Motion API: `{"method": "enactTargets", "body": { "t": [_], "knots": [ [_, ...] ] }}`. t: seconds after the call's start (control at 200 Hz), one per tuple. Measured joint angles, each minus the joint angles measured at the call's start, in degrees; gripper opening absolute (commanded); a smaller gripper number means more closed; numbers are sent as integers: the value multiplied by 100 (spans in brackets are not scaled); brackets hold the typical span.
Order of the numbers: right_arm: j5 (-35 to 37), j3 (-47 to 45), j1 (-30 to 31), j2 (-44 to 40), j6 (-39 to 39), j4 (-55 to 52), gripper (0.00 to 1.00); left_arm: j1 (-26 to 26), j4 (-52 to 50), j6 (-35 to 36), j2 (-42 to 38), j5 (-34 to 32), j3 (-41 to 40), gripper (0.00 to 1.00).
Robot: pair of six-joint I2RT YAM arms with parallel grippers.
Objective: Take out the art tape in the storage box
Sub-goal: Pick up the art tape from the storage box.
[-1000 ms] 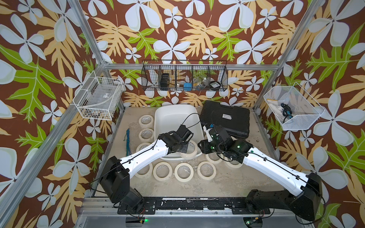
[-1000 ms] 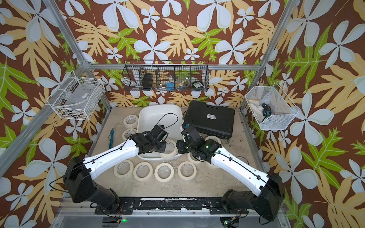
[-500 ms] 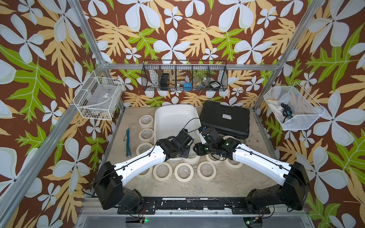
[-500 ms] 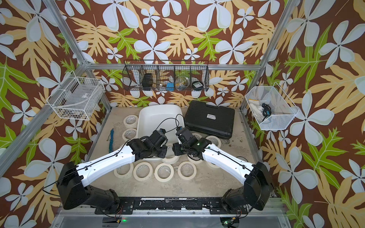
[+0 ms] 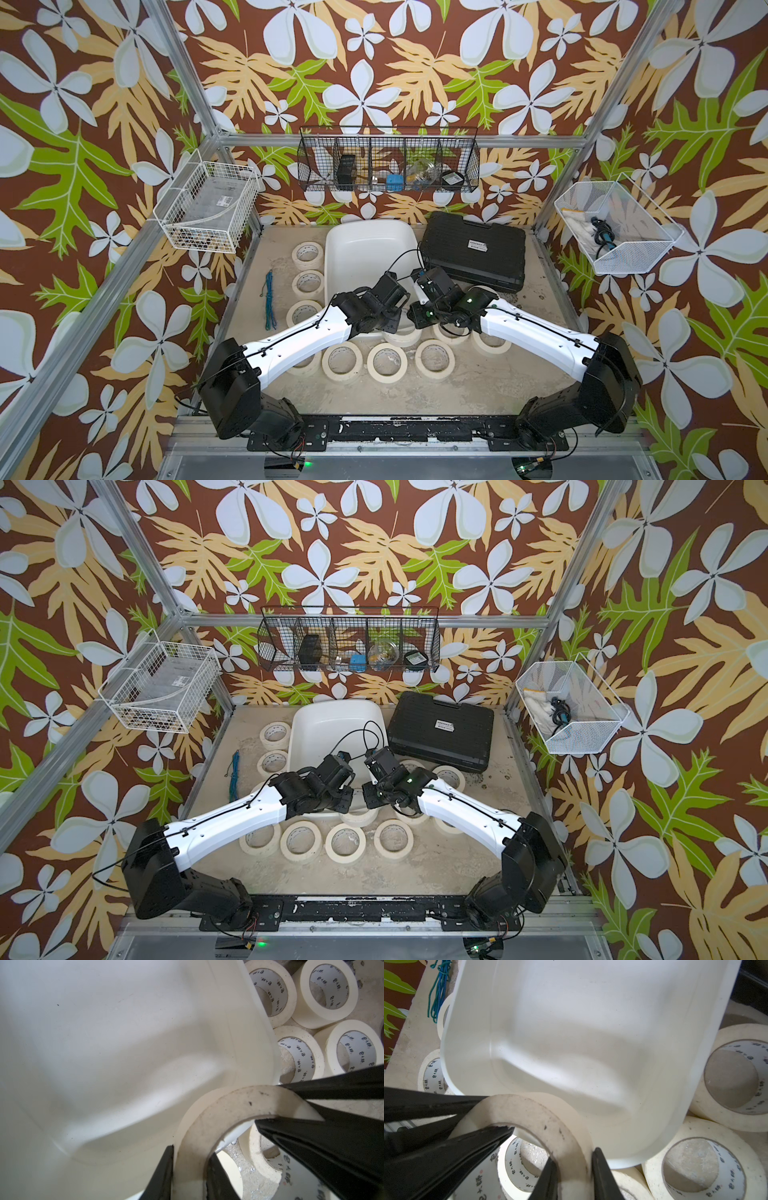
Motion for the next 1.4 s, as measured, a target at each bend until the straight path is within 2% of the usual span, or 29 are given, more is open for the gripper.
{"method": "enactTargets", "body": {
  "t": [0.165,0.28,0.495,0.836,1.141,1.271,1.396],
  "knots": [
    [179,7,-9,-348,44,-267,13,-15,264,-243,-236,-4,-63,56],
    [328,-55,-13,-734,63,-341,13,-22,442,-374,-485,33,-96,62],
    [402,-638,-157,-1633,267,-164,11,-63,944,-505,-723,365,-221,65],
    [162,-1602,-498,-3211,623,20,8,-101,1733,-542,-654,1460,-262,65],
    [129,-1574,-516,-3018,654,-260,7,-96,1956,-505,-562,1814,-428,66],
    [444,-1425,-562,-2782,627,-789,7,-39,1954,-354,-616,1934,-509,71],
    [715,-1296,-592,-2575,590,-1169,6,2,1939,-262,-688,2087,-566,71]
  ]
}}
